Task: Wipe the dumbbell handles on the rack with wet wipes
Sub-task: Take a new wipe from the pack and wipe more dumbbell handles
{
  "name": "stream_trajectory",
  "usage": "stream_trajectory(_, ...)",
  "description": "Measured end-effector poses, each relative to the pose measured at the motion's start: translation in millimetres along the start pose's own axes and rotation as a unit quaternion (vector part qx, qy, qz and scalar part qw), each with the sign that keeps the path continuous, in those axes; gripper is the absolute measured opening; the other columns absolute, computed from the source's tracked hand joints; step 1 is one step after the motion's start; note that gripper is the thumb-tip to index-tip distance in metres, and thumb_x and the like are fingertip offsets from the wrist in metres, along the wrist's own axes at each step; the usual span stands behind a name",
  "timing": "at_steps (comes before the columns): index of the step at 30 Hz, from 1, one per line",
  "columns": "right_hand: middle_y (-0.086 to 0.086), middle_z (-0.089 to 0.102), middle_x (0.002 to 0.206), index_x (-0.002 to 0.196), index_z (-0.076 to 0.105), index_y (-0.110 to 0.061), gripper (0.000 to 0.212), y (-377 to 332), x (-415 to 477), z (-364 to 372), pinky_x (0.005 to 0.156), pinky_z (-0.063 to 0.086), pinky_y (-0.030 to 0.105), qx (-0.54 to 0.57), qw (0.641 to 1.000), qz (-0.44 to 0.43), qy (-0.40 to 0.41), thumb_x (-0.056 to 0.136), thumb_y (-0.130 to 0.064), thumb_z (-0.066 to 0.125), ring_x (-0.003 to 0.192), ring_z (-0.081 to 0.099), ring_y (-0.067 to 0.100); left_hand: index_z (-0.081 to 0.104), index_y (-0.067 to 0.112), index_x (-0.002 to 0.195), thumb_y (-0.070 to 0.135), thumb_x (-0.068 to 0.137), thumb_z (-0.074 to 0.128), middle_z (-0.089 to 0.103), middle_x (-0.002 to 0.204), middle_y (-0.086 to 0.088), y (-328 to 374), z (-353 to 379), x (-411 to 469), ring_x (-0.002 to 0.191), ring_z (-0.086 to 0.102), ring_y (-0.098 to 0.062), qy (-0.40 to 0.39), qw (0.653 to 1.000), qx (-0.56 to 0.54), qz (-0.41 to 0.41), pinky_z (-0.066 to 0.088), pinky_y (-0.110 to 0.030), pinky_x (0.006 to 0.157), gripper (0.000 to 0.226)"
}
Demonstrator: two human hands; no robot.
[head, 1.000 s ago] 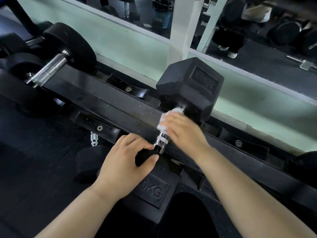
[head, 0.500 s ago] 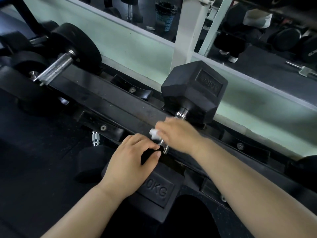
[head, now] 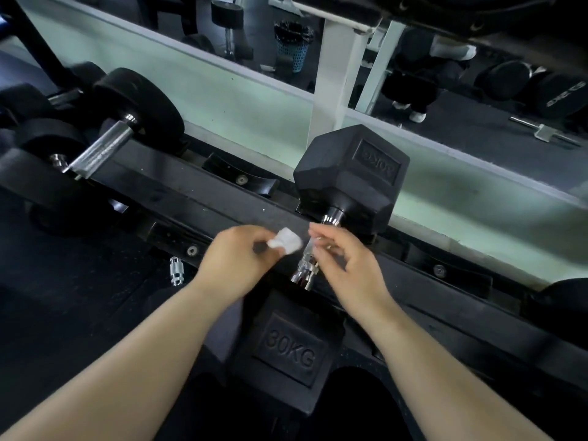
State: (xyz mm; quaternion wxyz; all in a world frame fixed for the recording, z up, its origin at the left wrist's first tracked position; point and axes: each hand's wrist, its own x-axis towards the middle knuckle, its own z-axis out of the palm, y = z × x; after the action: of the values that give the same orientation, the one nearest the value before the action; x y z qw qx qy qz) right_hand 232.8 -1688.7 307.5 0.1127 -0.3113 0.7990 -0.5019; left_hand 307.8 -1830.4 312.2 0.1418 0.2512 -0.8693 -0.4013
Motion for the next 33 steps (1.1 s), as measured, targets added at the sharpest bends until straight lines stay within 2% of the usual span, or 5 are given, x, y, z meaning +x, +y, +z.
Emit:
stream_trajectory(10, -0.023, 0.059, 0.079, 0.081, 0.058, -0.031, 0.025, 23.3, -57.7, 31.2, 0.072, 0.036, -0.002, 0.000, 0.990, -0.004, 0.138, 0.078, -0.043, 0.037, 0.084, 0.053, -0.017, 0.053, 0.012, 0.077, 0.024, 0.087, 0.062, 0.050, 0.070, -0.001, -13.6, 27.8, 55.4, 0.064, 0.048, -0.013, -0.155, 0.982, -0.054, -0.096, 0.037, -0.016, 0.050, 0.017)
stream_trajectory(16, -0.024, 0.057, 0.077, 0.085, 0.068, -0.007, 0.046, 29.5, -56.5, 29.3, 0.070, 0.037, -0.001, -0.018, 0.990, -0.020, 0.135, 0.079, -0.042, 0.039, 0.081, 0.053, -0.017, 0.047, 0.013, 0.069, 0.006, 0.084, 0.063, 0.057, 0.089, -0.015, 13.7, 45.7, 73.9, 0.083, 0.058, -0.023, -0.213, 0.961, -0.162, -0.072, 0.053, -0.044, 0.080, 0.023)
stream_trajectory(21, -0.014, 0.059, 0.075, 0.079, 0.067, -0.006, 0.037, 34.5, -55.8, 32.8, 0.070, 0.038, -0.001, -0.024, 0.985, -0.045, 0.164, 0.083, -0.033, 0.042, 0.078, 0.052, -0.018, 0.045, 0.010, 0.069, -0.002, 0.085, 0.060, 0.055, 0.066, -0.006, -5.6, 33.3, 48.0, 0.041, 0.056, 0.002, -0.299, 0.933, -0.165, -0.114, 0.049, -0.011, 0.046, 0.024)
stream_trajectory(27, -0.014, 0.059, 0.075, 0.080, 0.068, -0.005, 0.040, 36.8, -55.0, 31.9, 0.069, 0.039, 0.001, -0.015, 0.986, -0.042, 0.160, 0.082, -0.034, 0.042, 0.077, 0.052, -0.015, 0.046, 0.008, 0.069, 0.002, 0.086, 0.060, 0.054, 0.079, -0.009, 25.4, 35.6, 72.3, 0.069, 0.059, -0.014, -0.192, 0.943, -0.253, -0.101, 0.055, -0.018, 0.056, 0.022)
stream_trajectory(33, -0.001, 0.065, 0.076, 0.080, 0.067, -0.002, 0.042, 35.6, -55.9, 31.1, 0.069, 0.040, 0.004, -0.021, 0.986, -0.043, 0.157, 0.082, -0.034, 0.040, 0.080, 0.055, 0.002, 0.046, 0.014, 0.067, 0.008, 0.083, 0.065, 0.052, 0.071, -0.001, 25.8, 42.9, 67.9, 0.061, 0.053, -0.011, -0.190, 0.978, -0.075, -0.042, 0.053, -0.022, 0.059, 0.025)
